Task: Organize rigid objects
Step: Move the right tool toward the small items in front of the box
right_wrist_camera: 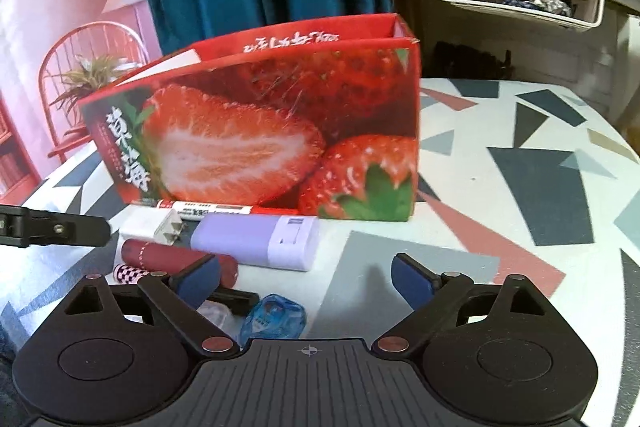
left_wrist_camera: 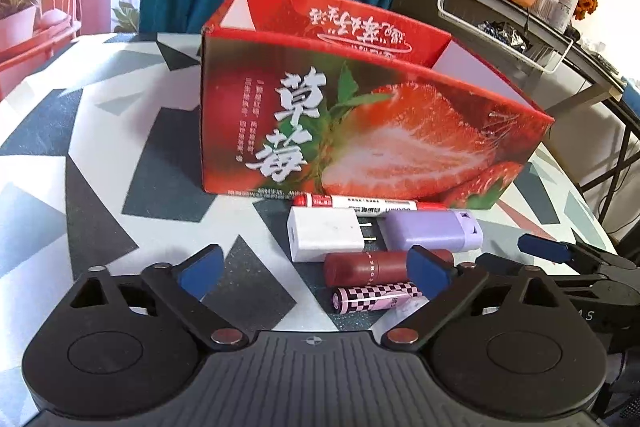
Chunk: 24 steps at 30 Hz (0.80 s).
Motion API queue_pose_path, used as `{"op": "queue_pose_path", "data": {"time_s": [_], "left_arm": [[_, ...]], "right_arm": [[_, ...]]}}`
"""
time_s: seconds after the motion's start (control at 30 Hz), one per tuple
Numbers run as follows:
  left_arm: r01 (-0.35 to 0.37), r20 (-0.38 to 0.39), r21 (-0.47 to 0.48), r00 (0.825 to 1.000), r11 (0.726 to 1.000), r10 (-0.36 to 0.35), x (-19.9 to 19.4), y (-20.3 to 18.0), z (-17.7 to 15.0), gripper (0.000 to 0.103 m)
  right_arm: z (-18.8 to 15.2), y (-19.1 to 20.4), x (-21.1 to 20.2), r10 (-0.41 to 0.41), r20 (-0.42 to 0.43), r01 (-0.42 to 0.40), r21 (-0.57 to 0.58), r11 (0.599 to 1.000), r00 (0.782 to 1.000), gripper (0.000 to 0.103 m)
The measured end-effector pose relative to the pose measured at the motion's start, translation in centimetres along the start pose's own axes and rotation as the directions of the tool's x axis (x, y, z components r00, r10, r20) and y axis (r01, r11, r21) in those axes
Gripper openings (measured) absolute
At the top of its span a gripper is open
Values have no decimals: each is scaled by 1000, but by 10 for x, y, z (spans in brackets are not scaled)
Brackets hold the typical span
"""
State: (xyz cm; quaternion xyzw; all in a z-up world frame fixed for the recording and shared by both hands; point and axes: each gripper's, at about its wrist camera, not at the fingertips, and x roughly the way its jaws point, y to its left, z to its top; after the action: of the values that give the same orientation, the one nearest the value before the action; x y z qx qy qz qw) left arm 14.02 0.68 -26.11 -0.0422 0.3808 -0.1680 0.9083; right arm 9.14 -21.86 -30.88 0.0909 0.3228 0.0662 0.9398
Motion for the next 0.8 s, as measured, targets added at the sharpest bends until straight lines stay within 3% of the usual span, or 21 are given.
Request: {"op": "queue_pose_path", "data": {"time_s": [0.43, 0.57, 0.8], "left_arm": [[55, -24, -10, 998, 998, -55, -1, -3, -3, 90], [70, -20, -25, 997, 997, -70, -4, 0, -3, 85], [91, -33, -14, 995, 996, -91, -1, -3, -5, 79]], "right_arm": [[0, 4, -6, 20, -14, -20, -12, 1000, 1000, 89], [-1, 5, -8, 30, -25, -31, -7, 1000, 999, 82], [-1, 7, -7, 41, -39, -42, -12, 999, 998, 79]]}}
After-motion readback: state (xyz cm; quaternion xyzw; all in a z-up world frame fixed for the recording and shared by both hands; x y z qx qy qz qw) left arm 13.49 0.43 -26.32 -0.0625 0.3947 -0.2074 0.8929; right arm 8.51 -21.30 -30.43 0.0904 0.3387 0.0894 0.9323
